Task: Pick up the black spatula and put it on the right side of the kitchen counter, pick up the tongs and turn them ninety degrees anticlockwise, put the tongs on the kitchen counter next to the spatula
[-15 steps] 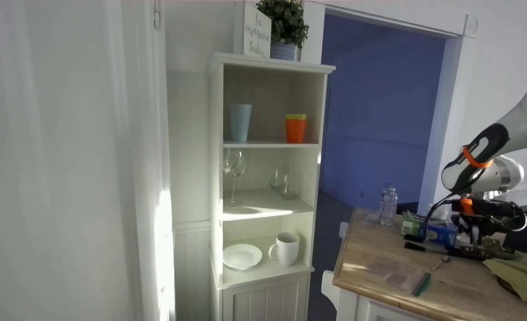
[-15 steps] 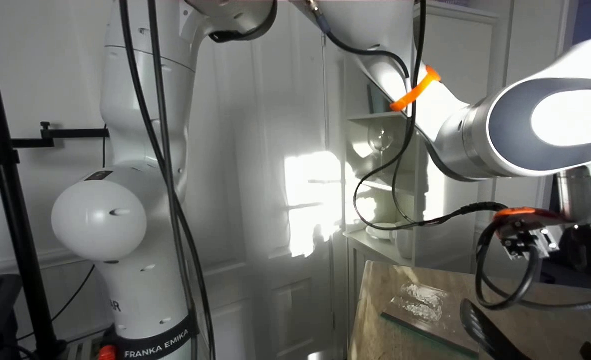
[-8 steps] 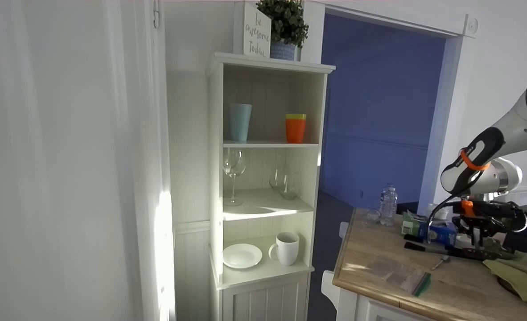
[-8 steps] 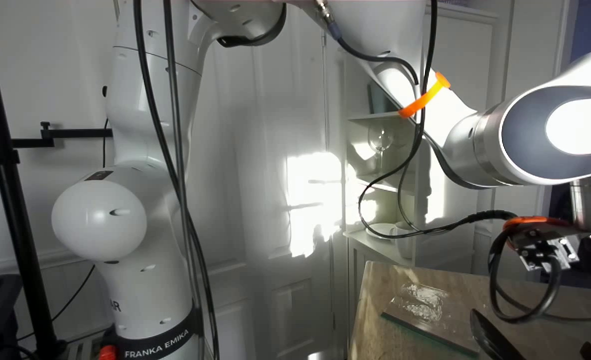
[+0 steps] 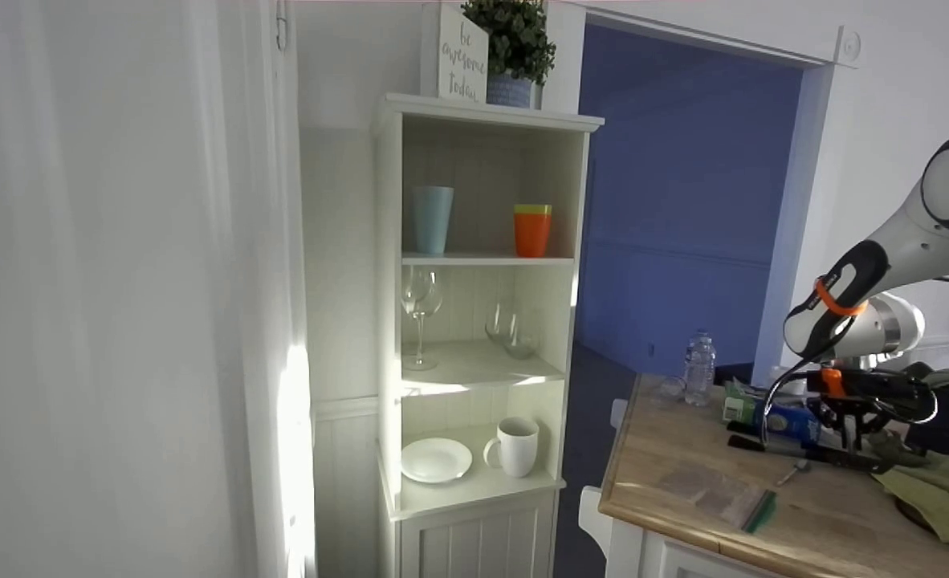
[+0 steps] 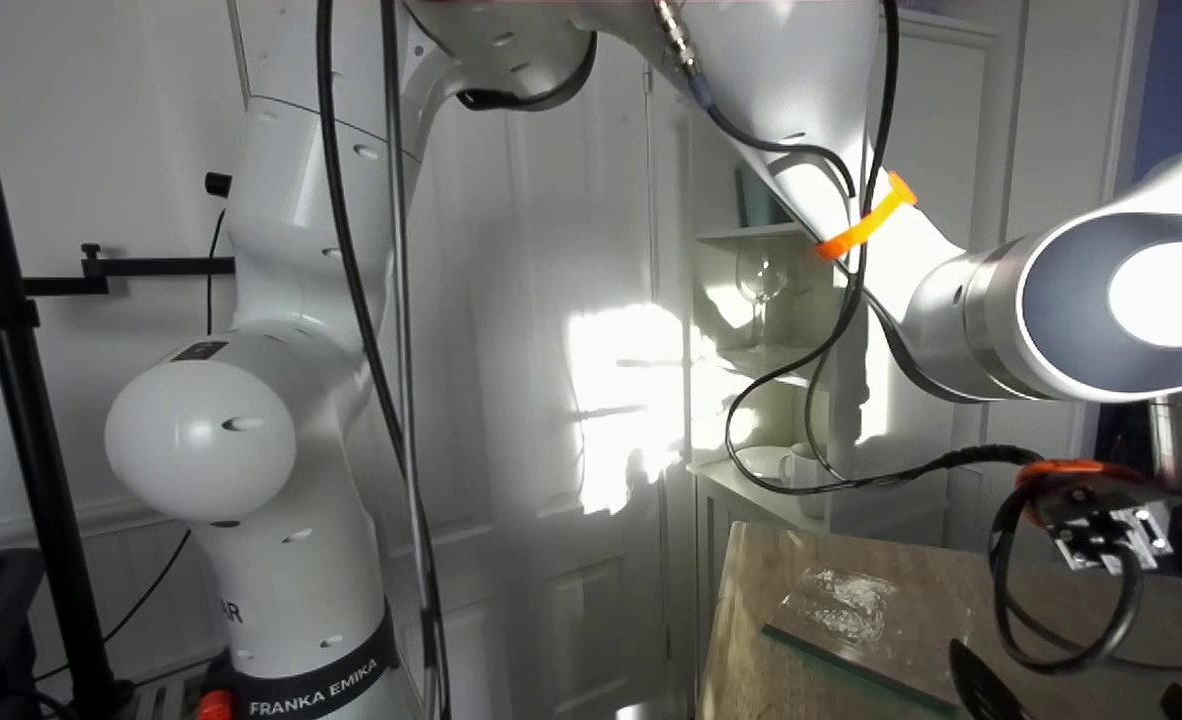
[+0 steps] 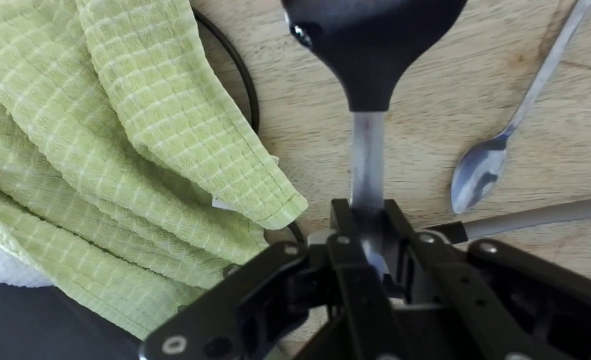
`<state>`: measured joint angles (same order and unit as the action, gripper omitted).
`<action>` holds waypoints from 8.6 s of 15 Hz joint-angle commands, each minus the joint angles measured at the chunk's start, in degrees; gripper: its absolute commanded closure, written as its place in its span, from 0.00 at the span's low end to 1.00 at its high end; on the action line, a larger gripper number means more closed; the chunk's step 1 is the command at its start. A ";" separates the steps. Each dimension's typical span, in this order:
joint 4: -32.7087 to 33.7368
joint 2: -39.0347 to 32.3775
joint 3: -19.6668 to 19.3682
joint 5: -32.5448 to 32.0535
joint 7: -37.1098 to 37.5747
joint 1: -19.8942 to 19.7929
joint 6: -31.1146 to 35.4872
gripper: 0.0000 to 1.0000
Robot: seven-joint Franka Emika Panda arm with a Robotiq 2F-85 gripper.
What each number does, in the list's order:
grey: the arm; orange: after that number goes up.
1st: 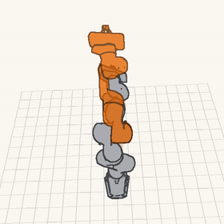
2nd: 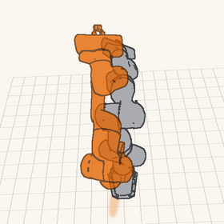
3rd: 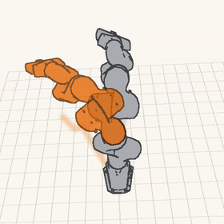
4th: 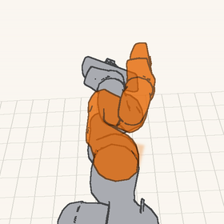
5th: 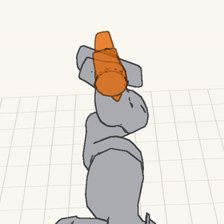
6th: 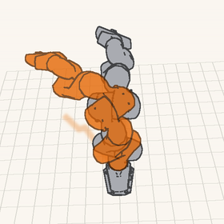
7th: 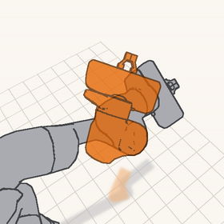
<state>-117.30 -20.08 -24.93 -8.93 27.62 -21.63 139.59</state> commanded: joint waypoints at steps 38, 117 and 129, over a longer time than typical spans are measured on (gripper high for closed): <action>5.86 -1.39 6.29 16.08 -18.81 -3.41 -17.52 0.00; 29.33 -23.14 13.56 3.67 -99.26 -16.06 -10.15 0.51; 25.64 -19.61 16.51 5.71 -104.26 -18.35 -5.61 0.94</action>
<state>-88.47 -42.76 -10.84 -4.94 -72.80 -37.96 131.28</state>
